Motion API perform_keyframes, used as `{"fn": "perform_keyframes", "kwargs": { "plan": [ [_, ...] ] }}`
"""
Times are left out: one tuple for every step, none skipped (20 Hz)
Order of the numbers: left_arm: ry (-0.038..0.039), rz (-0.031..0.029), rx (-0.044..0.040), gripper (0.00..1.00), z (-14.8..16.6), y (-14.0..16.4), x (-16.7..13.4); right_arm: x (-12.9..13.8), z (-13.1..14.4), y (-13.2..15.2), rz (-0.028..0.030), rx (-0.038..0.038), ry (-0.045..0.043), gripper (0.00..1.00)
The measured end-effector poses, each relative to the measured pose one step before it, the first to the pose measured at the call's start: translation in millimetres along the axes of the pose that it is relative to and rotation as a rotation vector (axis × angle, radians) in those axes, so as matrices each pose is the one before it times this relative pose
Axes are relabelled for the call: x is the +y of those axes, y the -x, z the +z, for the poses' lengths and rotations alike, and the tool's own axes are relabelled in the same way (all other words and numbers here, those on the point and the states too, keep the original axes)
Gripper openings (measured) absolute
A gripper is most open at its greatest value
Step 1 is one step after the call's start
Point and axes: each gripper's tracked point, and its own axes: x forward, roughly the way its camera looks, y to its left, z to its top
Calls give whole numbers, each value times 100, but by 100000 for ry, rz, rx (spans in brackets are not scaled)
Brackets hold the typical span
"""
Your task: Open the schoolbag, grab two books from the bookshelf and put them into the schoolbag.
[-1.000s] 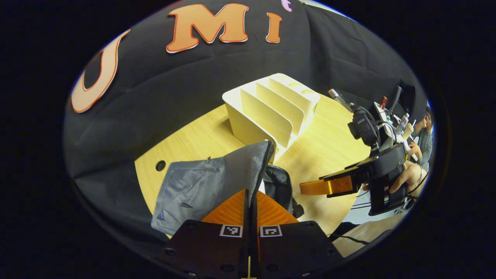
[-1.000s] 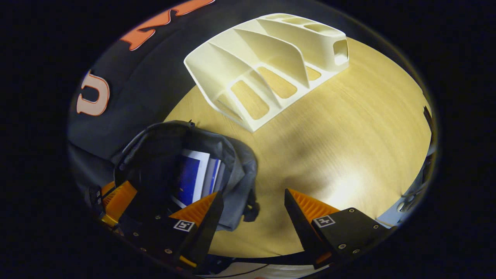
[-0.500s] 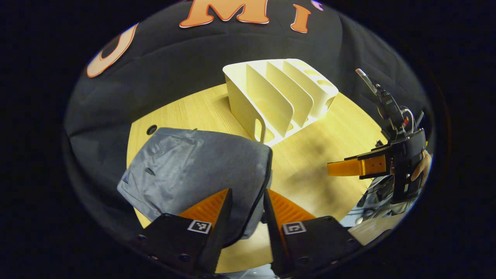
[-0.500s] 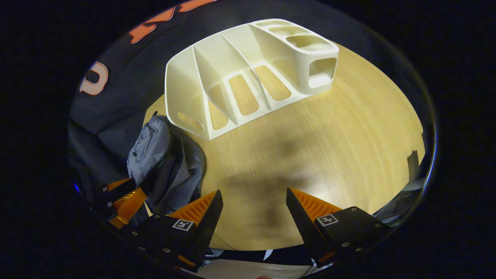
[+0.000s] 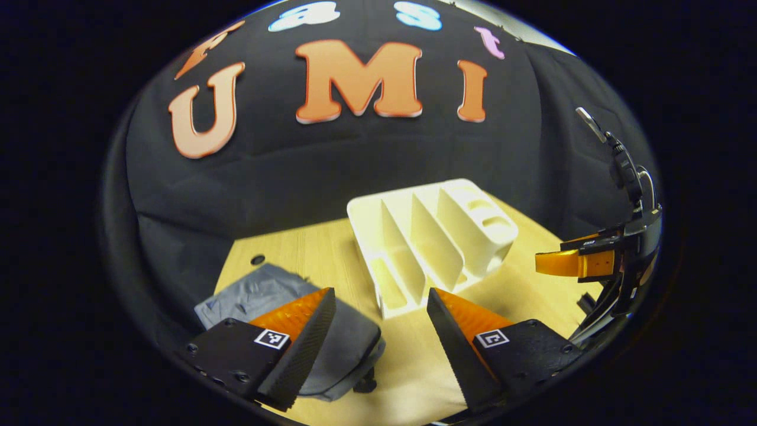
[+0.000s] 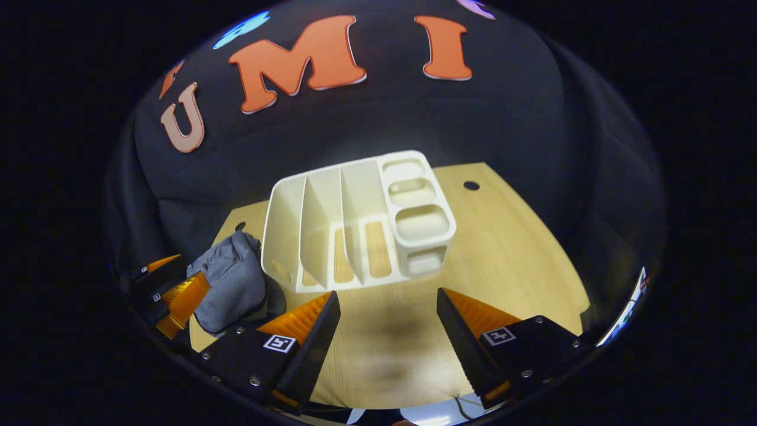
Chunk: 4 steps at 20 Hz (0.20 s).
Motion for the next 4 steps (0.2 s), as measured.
{"fn": "perform_keyframes", "kwargs": {
  "plan": [
    [84, -70, -5812, 98, 1928, 345, -588, -77, 1236, 748, 869, -4264, -101, 98],
    [419, -549, -4959, 98, 999, 350, -267, -49, 1532, 998, 543, -5381, 613, 98],
    [271, -745, -4365, 98, 1646, 402, -535, -107, 1308, 519, -395, -6472, 1162, 98],
    [-169, -1004, -4081, 98, 1030, -34, -412, -335, 1638, 47, -876, -7391, 1807, 98]
  ]
}}
